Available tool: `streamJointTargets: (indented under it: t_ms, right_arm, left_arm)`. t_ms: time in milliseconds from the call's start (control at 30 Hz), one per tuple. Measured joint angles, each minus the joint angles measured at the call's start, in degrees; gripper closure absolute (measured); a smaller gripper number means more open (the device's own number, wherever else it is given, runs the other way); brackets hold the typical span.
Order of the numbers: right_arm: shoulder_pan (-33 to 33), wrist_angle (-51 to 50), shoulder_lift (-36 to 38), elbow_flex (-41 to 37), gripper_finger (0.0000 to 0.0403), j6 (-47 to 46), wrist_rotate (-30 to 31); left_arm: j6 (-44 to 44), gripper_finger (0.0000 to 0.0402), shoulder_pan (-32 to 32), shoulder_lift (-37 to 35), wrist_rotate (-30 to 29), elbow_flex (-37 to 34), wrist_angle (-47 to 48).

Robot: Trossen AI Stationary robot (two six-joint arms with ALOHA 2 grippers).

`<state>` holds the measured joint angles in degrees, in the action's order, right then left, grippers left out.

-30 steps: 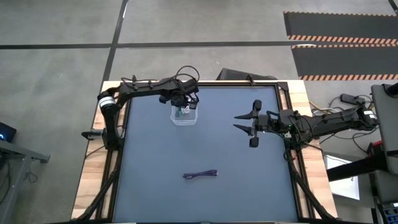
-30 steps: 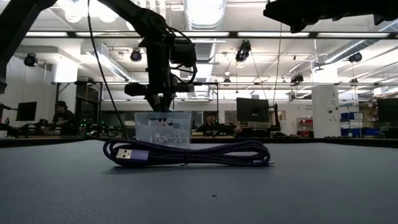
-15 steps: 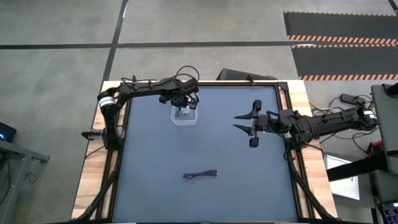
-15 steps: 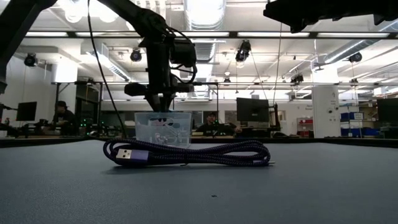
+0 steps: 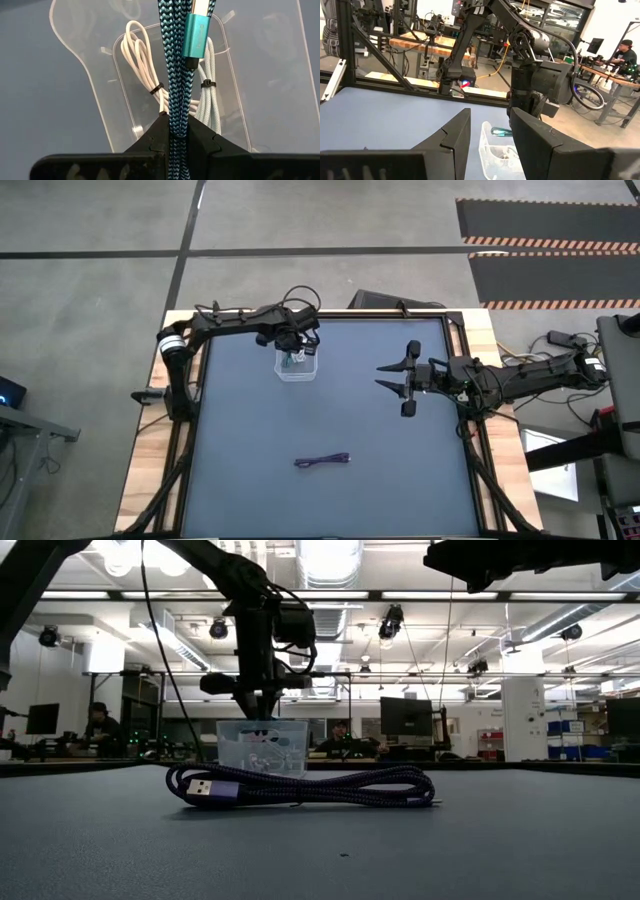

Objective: Pick and place USB-C Cables
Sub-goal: Put the blue charger cable into the transparent bin

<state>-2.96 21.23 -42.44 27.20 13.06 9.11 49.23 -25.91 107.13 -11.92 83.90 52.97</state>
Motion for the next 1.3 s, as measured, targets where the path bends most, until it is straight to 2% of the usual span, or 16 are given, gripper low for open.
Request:
streamJointTargets:
  t_ms: [1300]
  right_arm:
    - [0.0,0.0,0.0,0.0,0.0273,0.2,0.0]
  left_arm:
    - [0.0,0.0384,-0.8,0.0,1.8,-4.0,-5.2]
